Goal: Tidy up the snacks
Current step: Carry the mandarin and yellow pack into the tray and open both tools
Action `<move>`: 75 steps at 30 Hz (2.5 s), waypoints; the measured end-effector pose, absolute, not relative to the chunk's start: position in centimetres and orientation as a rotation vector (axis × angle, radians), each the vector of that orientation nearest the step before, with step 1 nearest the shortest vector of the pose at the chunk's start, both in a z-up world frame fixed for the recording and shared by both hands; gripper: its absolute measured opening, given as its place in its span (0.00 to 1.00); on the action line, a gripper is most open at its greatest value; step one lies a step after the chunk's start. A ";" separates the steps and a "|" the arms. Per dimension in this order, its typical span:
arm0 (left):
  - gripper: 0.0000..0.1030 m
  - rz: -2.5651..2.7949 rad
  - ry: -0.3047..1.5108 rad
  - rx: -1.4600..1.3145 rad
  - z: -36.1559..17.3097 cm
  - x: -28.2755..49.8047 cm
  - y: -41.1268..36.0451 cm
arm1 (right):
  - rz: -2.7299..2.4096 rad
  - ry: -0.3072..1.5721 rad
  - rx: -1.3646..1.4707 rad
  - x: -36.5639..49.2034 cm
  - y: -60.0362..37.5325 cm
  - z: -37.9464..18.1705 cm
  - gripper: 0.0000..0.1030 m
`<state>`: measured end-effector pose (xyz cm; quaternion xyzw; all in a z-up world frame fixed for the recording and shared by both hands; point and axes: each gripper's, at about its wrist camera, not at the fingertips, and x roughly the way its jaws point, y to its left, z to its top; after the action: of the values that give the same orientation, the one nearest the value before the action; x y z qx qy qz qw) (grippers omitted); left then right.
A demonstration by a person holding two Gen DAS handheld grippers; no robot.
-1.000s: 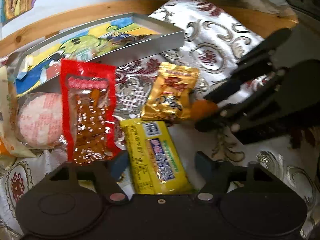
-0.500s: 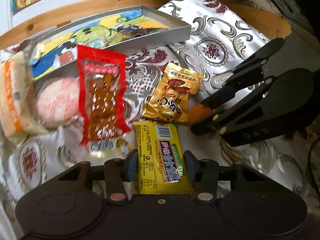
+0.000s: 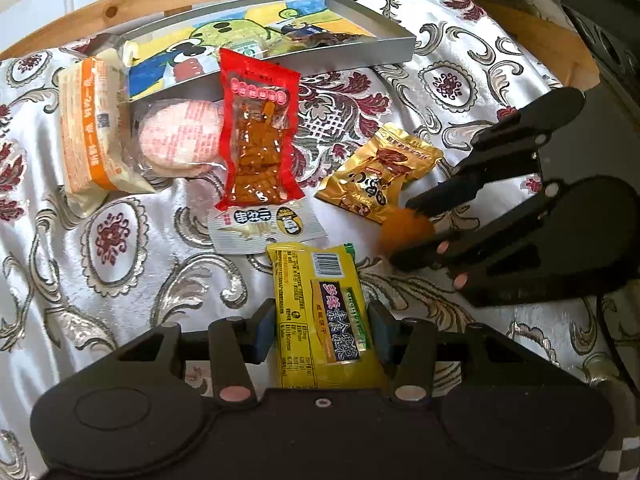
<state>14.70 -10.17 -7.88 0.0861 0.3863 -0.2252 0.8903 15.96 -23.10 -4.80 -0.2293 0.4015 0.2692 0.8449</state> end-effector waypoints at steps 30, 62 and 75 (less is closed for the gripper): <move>0.48 -0.342 0.482 0.039 -2.8 14.3 -8.0 | 0.342 0.418 -0.438 15.1 -24.0 -0.4 0.37; 0.48 -0.270 0.243 -0.125 0.1 31.2 -5.4 | -0.029 0.126 -0.440 24.0 -18.4 -2.5 0.38; 0.48 -0.340 0.245 -0.009 -1.6 32.6 -7.1 | -0.026 0.197 -0.400 26.2 -17.3 -3.8 0.37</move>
<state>32.56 -7.10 -1.65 -0.0044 0.1217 -0.1685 0.9781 26.20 -17.26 -3.80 -0.1984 0.0979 -0.0129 0.9751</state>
